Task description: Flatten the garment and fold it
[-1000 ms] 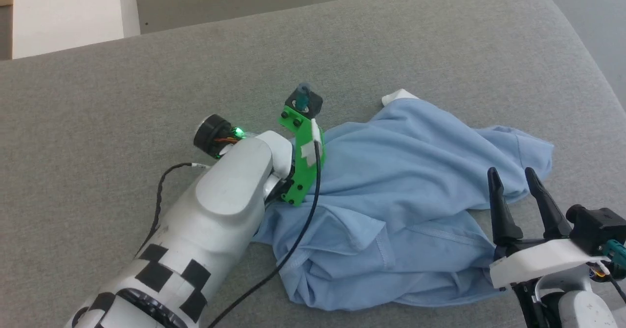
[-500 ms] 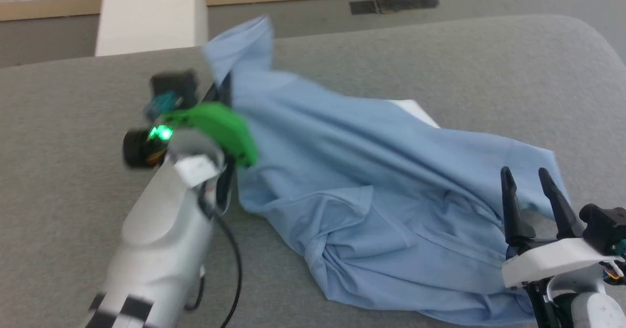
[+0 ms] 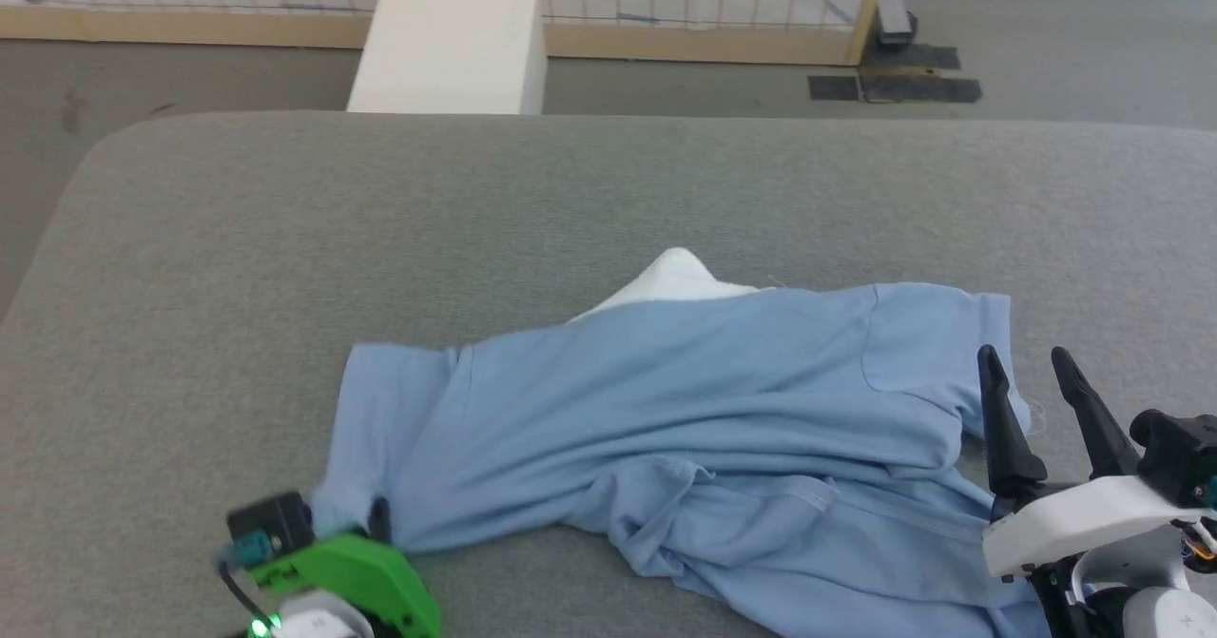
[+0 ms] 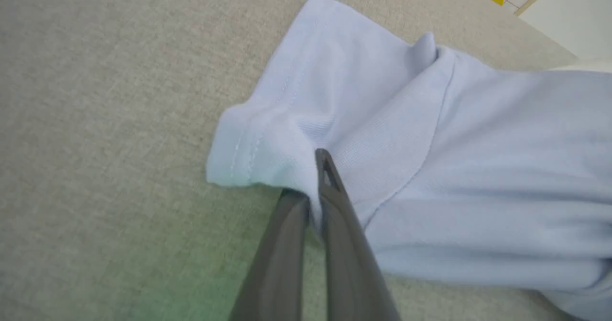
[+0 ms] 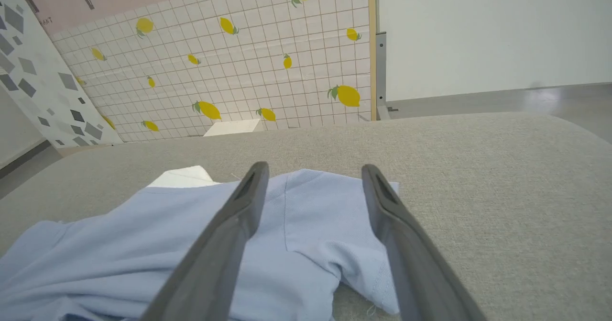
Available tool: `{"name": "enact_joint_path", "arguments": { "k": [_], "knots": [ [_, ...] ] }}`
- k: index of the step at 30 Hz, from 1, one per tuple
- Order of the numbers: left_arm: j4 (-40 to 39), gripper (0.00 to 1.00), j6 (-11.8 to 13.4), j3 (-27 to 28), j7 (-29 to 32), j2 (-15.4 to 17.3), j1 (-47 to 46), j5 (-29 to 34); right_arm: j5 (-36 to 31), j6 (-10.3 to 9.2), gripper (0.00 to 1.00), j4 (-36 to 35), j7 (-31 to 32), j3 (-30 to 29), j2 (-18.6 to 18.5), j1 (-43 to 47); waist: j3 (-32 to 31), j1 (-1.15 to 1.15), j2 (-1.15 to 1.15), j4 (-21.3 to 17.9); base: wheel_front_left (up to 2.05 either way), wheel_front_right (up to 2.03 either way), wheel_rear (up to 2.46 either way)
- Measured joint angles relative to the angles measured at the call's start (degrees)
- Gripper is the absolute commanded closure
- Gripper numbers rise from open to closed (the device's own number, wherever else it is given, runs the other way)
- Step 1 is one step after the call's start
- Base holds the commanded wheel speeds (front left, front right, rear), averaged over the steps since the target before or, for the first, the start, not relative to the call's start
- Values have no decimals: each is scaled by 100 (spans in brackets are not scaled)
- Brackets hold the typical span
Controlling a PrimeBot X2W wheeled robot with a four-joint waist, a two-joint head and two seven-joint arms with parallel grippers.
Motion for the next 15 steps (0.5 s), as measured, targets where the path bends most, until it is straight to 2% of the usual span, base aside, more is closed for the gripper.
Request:
{"name": "enact_joint_path", "arguments": {
  "k": [1, 2, 3, 7, 11, 15],
  "knots": [
    [-102, 67, -2, -80, 166, 12, 144, -26, 0, 0, 0, -11, 18, -2, 1, 1, -15, 0, 0, 46, 0, 0, 0],
    [-202, 11, -10, -178, 382, 25, 277, -59, 0, 0, 0, -26, 25, -15, 2, 2, -29, 0, 0, 87, 0, 0, 0],
    [-300, 0, -11, -244, 527, 36, 375, -77, 0, 0, 0, -34, 40, -26, 1, 2, -39, 0, 0, 119, 0, 0, 0],
    [-838, 0, 8, -415, 881, 254, 587, -52, 0, 0, 0, -54, 66, -36, 1, 3, -75, 0, 0, 221, 0, 0, 0],
    [-1366, 0, 294, -423, 1188, 725, 717, 167, 8, 0, 0, -63, 65, -18, 1, 4, -73, 0, 0, 237, 0, 0, 0],
    [-1892, 0, 616, -204, 1321, 1280, 748, 487, 45, 0, 0, -62, 56, 0, 2, 5, -30, 0, 0, 180, 0, 0, 0]
  ]
}}
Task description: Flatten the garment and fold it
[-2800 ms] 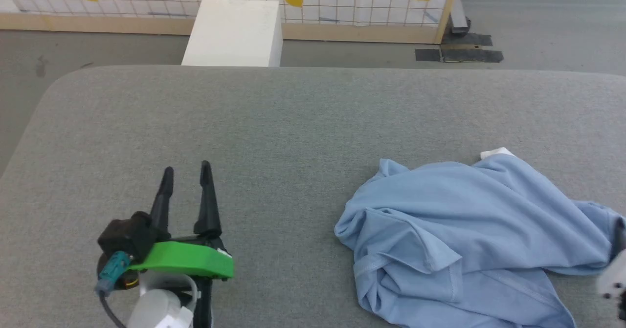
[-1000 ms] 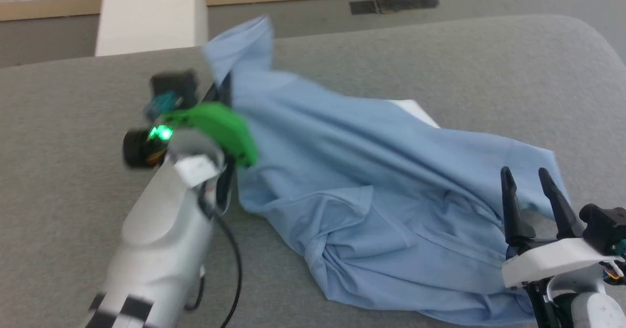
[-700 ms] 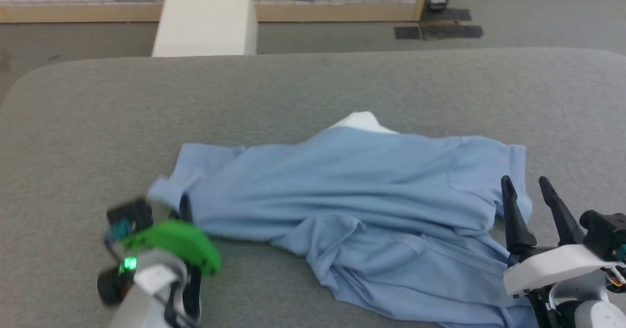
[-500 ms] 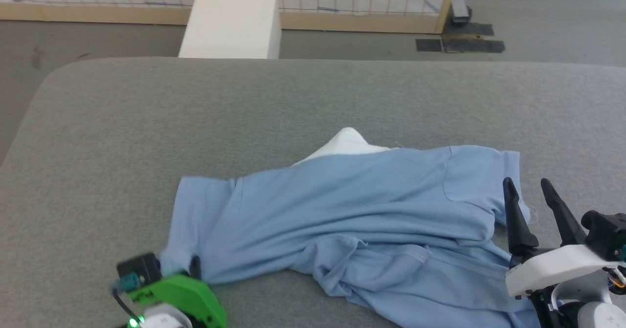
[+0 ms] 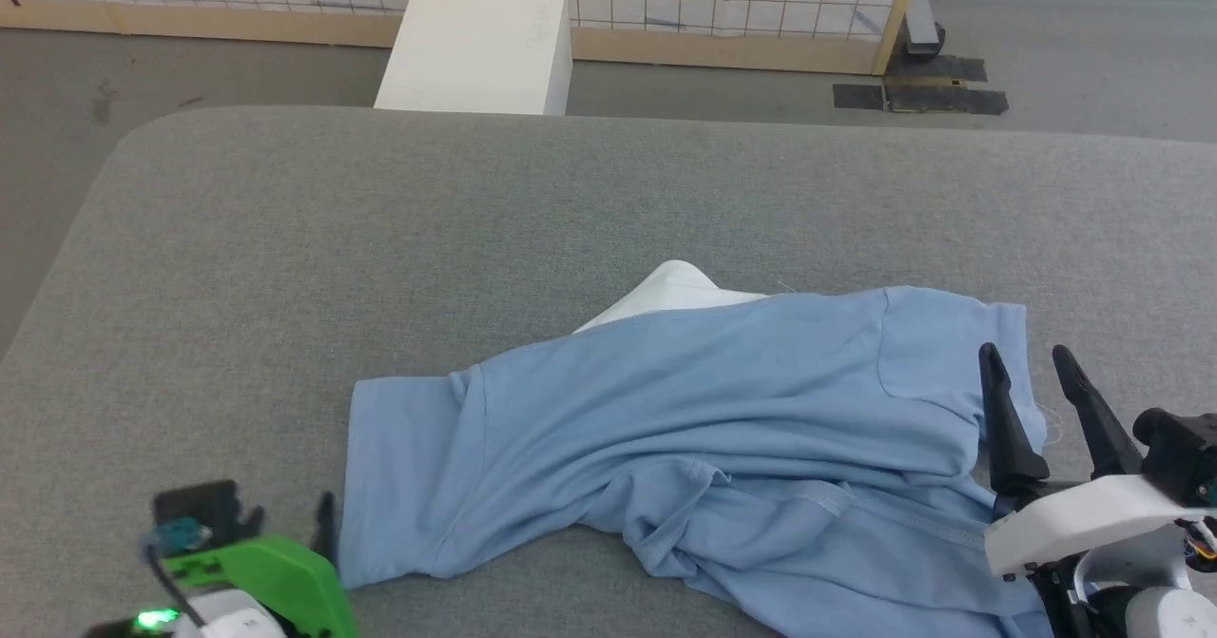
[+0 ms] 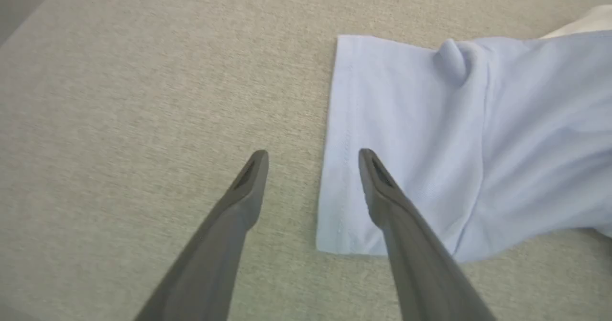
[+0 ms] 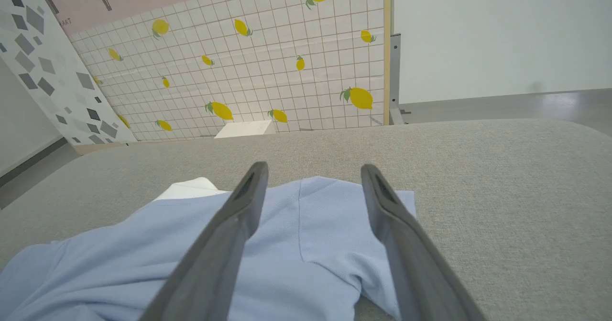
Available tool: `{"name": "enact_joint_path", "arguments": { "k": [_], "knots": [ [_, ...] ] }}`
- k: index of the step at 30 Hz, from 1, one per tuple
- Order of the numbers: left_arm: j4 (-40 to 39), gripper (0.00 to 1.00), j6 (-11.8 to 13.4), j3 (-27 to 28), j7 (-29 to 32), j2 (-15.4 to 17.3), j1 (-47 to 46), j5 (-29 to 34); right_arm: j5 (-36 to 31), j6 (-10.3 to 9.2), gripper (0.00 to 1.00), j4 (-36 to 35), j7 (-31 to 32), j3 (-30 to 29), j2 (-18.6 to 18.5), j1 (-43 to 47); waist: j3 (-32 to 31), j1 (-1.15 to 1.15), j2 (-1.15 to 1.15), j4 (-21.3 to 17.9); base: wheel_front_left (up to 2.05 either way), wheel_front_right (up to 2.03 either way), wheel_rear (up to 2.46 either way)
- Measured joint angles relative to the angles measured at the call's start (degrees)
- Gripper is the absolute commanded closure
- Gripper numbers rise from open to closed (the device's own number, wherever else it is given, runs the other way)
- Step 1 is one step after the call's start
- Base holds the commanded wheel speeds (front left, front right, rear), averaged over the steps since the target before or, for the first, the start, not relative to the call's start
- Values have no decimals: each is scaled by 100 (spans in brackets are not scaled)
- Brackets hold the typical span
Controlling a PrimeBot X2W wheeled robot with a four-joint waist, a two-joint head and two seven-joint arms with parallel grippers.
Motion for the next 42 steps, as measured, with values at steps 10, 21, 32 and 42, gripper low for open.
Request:
{"name": "enact_joint_path", "arguments": {
  "k": [10, 21, 32, 42],
  "knots": [
    [-25, 0, -638, 145, 85, 509, -745, -43, 7, 0, 0, -21, -51, 73, 0, -42, 318, 0, 0, -190, 0, 0, 0],
    [1528, 0, -1151, 0, 693, 436, -1703, -446, 7, 0, 0, -81, -89, 120, -1, -254, 773, 0, 0, -615, 0, 0, 0],
    [1764, 100, -1202, -12, 1383, 509, -1987, -788, 44, 0, 0, 0, -193, 103, -2, -258, 963, 0, 0, -950, 0, 0, 0],
    [1455, 100, -1216, -102, 881, 422, -1762, -634, -14, 0, 0, -1, -191, -15, -1, -274, 764, 1, 0, -837, 0, 0, 0]
  ]
}}
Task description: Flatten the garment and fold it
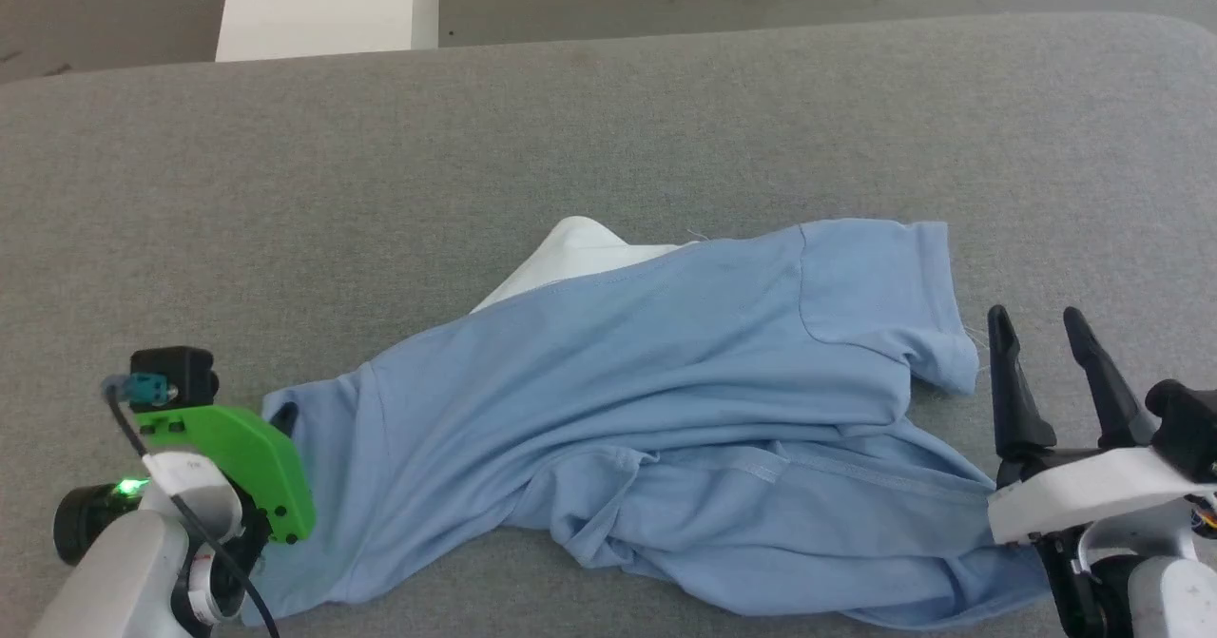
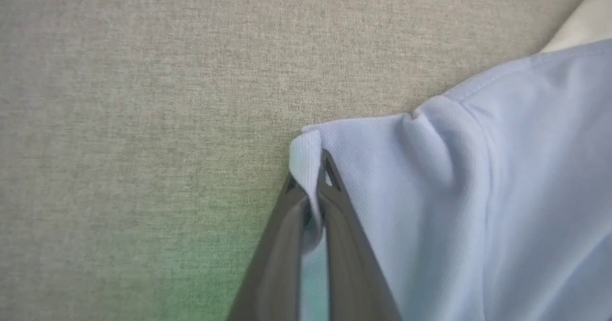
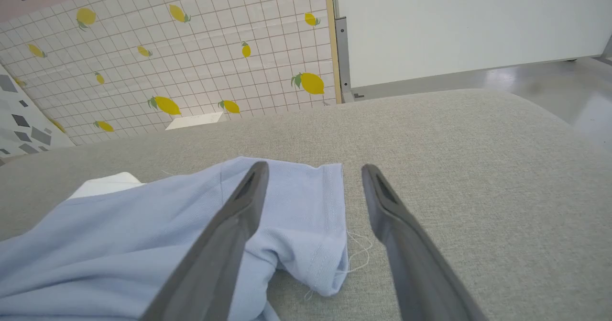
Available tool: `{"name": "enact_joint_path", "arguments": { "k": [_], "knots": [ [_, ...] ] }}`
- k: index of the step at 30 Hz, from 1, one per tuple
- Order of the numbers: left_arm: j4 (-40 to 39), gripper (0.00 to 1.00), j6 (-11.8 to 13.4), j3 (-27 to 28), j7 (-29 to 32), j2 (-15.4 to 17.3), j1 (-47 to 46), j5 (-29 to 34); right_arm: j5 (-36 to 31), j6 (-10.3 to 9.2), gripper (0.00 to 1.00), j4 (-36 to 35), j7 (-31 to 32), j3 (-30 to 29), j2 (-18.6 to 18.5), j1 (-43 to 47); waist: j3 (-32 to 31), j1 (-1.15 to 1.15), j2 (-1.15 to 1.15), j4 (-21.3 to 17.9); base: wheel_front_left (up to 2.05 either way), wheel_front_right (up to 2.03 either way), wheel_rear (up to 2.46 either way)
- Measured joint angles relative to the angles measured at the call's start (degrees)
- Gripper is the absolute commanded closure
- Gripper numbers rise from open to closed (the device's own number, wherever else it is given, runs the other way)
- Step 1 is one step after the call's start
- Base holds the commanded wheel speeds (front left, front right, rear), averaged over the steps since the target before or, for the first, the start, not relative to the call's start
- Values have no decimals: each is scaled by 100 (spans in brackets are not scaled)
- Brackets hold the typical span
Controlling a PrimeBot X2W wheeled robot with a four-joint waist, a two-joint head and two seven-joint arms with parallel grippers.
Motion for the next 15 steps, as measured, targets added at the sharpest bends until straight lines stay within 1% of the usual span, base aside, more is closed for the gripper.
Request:
{"name": "enact_joint_path", "arguments": {
  "k": [5, 8, 12, 15],
  "knots": [
    [-80, 100, 256, 292, -847, -131, 231, 135, -334, 0, 0, 56, 58, -188, 3, -407, -96, 0, 0, 99, 0, 0, 0],
    [-183, 100, 404, 464, -1239, -208, 379, 136, -578, 0, 0, 327, 291, -423, -3, -873, -125, 0, 0, 184, 0, 0, 0],
    [-324, 100, 530, 576, -1626, -323, 550, 158, -843, 0, 0, 1093, 1000, -730, -3, -1579, -119, 0, 0, 325, 0, 0, 0],
    [-411, 100, 617, 621, -1809, -413, 589, 172, -1021, 0, 0, 1822, 1744, -979, -19, -2061, -79, 0, 0, 453, 0, 0, 0]
  ]
}}
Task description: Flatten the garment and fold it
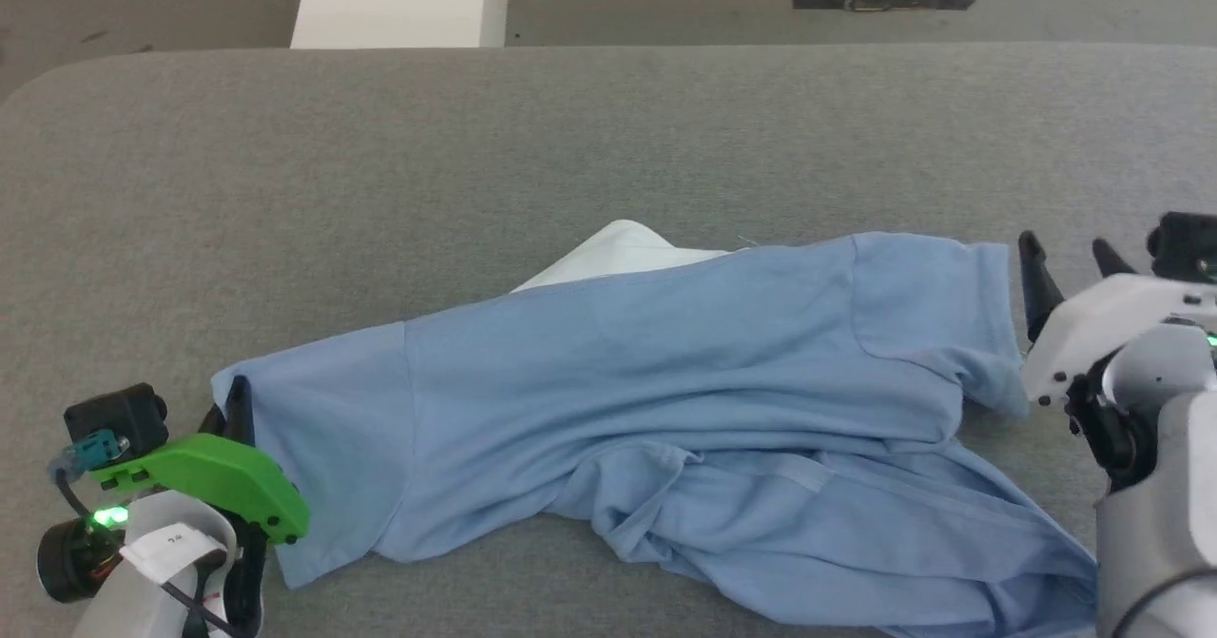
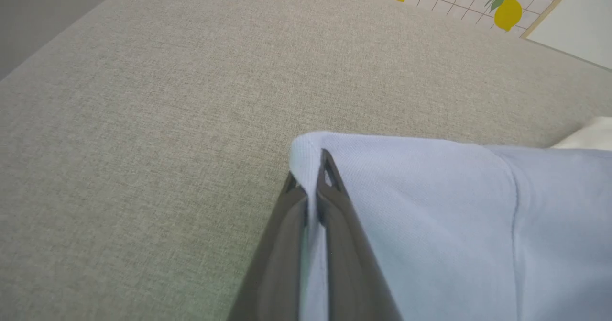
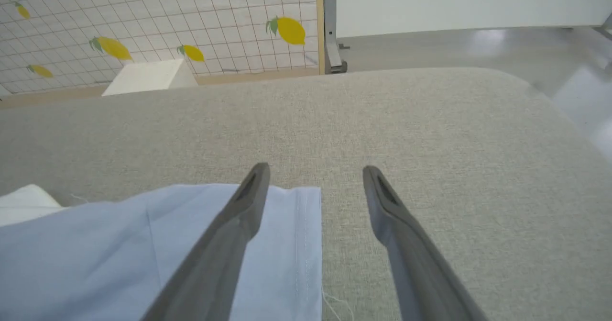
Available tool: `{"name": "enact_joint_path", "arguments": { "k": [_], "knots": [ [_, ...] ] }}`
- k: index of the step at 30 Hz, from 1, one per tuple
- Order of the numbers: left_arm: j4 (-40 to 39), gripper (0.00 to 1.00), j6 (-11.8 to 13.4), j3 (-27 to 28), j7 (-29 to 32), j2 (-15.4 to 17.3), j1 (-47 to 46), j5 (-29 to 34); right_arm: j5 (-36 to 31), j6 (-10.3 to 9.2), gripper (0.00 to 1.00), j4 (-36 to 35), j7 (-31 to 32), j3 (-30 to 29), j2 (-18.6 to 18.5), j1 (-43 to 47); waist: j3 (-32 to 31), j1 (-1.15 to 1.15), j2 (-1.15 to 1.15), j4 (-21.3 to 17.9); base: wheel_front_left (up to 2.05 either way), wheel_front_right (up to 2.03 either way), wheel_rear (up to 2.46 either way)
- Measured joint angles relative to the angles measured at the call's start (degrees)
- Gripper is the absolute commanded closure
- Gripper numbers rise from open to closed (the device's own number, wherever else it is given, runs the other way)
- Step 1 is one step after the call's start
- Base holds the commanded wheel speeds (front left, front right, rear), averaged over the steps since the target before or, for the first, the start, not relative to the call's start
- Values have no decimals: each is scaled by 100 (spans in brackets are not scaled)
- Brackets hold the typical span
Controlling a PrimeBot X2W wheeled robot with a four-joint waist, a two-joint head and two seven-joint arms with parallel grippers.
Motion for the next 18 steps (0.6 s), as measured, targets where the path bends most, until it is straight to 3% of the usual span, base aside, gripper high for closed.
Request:
{"name": "enact_joint_path", "arguments": {
  "k": [6, 14, 15, 16, 17, 18],
  "knots": [
    [-155, 100, 2, -42, -129, -125, -5, 0, -314, 0, 0, 1071, 1123, -453, -76, -759, 187, 0, 0, 274, 0, 0, 0],
    [-158, 100, -59, -148, -148, -247, -158, -2, -688, 0, 0, 1657, 2063, -771, -154, -1346, 538, 0, 0, 549, 0, 0, 0],
    [-146, 100, -83, -170, -148, -261, -183, -2, -695, 0, 11, 1690, 2207, -779, -177, -1415, 570, 0, 0, 584, 0, 0, 0],
    [-134, 100, -98, -182, -148, -270, -191, -2, -700, 0, 58, 1702, 2387, -747, -197, -1475, 598, 0, 0, 617, 0, 0, 0],
    [-123, 100, -99, -191, -148, -274, -191, -2, -700, -1, 68, 1689, 2521, -720, -221, -1513, 616, 0, 0, 639, 0, 0, 0],
    [-104, 100, -100, -201, -148, -277, -190, -2, -692, -1, 92, 1663, 2644, -665, -243, -1545, 634, 0, 0, 659, 0, 0, 0]
  ]
}}
